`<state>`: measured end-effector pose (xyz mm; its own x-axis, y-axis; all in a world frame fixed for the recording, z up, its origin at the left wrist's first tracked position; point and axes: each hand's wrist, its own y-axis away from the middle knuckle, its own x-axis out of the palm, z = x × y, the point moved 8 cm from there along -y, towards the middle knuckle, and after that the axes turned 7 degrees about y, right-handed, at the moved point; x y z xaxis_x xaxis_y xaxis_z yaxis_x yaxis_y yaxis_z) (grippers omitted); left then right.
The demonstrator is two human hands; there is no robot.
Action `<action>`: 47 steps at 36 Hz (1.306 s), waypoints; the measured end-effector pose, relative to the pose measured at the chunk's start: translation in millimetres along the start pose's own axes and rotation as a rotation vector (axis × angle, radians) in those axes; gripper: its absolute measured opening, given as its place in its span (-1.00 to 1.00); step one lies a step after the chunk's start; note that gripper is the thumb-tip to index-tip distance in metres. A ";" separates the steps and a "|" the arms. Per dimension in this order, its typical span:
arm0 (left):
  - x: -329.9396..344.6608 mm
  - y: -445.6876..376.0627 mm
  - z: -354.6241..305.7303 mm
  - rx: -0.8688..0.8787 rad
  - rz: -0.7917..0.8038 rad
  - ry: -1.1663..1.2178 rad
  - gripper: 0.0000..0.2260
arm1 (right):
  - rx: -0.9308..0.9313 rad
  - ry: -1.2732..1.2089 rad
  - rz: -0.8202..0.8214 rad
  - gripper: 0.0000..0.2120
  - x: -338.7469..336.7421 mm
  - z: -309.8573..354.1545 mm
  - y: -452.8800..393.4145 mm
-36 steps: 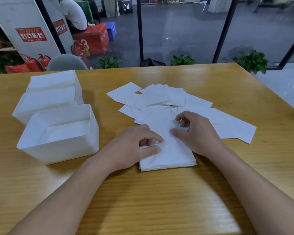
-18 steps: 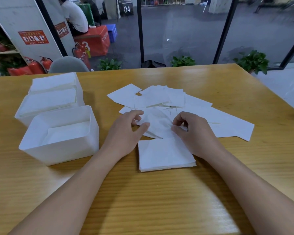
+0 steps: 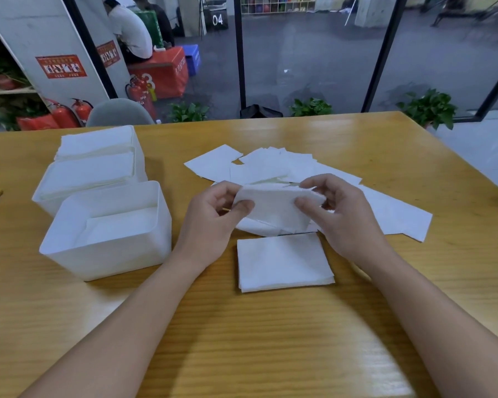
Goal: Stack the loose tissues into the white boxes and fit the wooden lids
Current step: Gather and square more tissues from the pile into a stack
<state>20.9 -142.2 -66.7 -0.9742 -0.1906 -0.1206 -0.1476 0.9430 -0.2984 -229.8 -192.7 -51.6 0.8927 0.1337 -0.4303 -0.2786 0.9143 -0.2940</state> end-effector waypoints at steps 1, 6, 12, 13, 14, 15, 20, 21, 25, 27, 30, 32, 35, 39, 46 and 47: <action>0.9 1.1 0.9 -0.006 0.019 0.001 -0.89 | 0.004 -0.050 0.009 -0.93 -0.4 0.8 0.1; 3.9 3.7 -5.1 -0.021 0.072 0.035 -0.81 | -0.066 -0.109 0.000 -0.90 -2.0 9.0 2.6; 6.9 9.8 -17.0 -0.064 0.098 0.070 -0.73 | 0.004 -0.098 0.258 -0.94 6.8 4.1 5.0; 5.8 10.8 -16.1 -0.064 0.110 0.032 -0.76 | 0.032 -0.097 0.308 -0.93 8.5 2.1 6.6; 4.8 12.1 -14.5 -0.067 0.133 -0.020 -0.78 | 0.063 -0.099 0.335 -0.92 9.0 -0.4 7.7; 5.2 13.6 -12.1 -0.083 0.176 -0.065 -0.76 | 0.094 -0.094 0.347 -0.90 8.3 -3.2 8.2; 17.8 26.2 -4.5 -0.194 0.481 -0.212 -0.42 | 0.171 0.029 0.426 -0.78 6.1 -15.6 10.4; 18.5 26.7 -3.7 -0.193 0.496 -0.234 -0.39 | 0.169 0.066 0.428 -0.77 5.6 -17.1 10.2; 18.6 25.5 -2.2 -0.182 0.492 -0.291 -0.37 | 0.144 0.145 0.416 -0.72 5.0 -20.0 10.0; 17.1 25.2 0.1 -0.182 0.491 -0.307 -0.38 | 0.123 0.194 0.413 -0.70 6.0 -18.6 10.1; 15.4 24.4 4.0 -0.178 0.496 -0.326 -0.38 | 0.102 0.238 0.420 -0.71 7.3 -17.4 11.1; 15.0 23.2 5.8 -0.174 0.494 -0.331 -0.38 | 0.095 0.259 0.431 -0.71 8.4 -16.9 12.1; 14.4 22.5 8.4 -0.173 0.494 -0.321 -0.39 | 0.087 0.287 0.424 -0.71 9.1 -16.8 12.1; 11.9 21.0 11.2 -0.148 0.474 -0.335 -0.49 | 0.098 0.283 0.414 -0.67 7.5 -20.0 10.9; 0.1 4.9 -3.5 0.042 0.174 -0.543 -0.83 | -0.033 0.446 0.131 -0.82 -3.9 -12.1 3.1; 2.5 4.1 -5.2 0.068 0.187 -0.594 -0.82 | -0.065 0.466 0.111 -0.87 -1.3 -8.9 2.3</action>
<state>17.0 -137.4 -63.3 -0.7182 -0.1619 -0.6767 0.0464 0.9592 -0.2787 -234.7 -194.2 -59.3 0.6070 0.0298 -0.7941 -0.3982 0.8762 -0.2714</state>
